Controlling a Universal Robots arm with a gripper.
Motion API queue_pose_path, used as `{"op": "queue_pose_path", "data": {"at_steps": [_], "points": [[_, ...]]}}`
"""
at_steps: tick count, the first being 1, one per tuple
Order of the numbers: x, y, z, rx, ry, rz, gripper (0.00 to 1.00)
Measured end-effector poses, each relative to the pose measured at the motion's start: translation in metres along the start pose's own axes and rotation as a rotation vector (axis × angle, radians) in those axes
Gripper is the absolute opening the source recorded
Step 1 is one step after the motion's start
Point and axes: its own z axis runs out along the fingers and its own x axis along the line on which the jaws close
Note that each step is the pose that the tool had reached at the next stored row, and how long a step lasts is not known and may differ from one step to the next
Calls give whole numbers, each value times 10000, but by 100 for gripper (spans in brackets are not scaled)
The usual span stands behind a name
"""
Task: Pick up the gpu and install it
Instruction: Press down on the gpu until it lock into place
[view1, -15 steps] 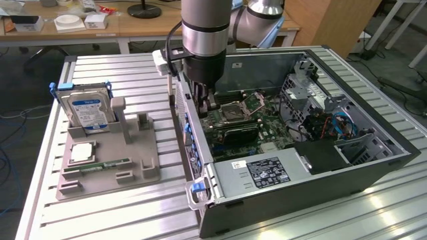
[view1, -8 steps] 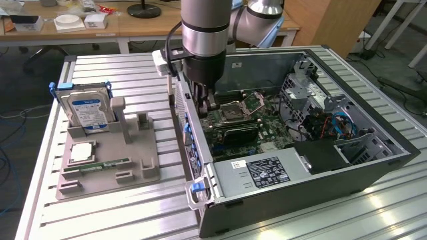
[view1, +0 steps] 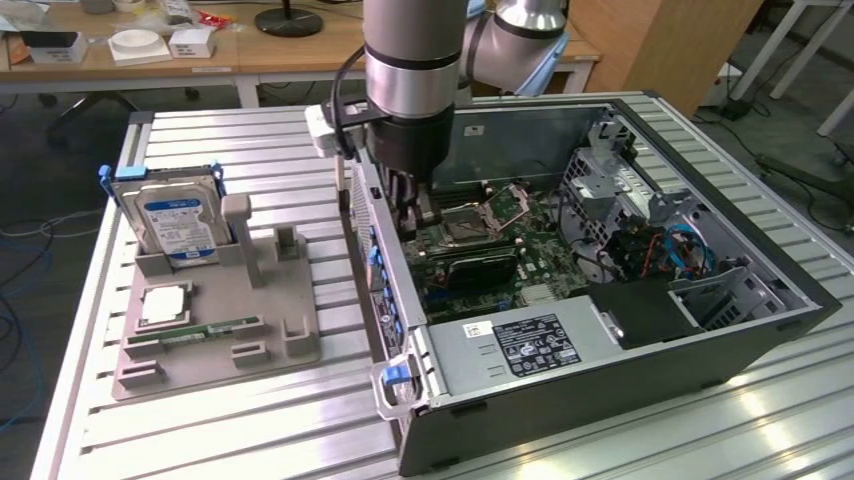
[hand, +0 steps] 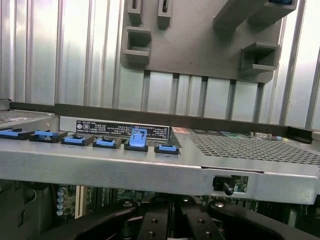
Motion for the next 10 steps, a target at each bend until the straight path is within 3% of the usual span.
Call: {"op": "queue_pose_path", "data": {"at_steps": [10], "points": [[58, 27, -3, 0, 0, -2, 10]]}}
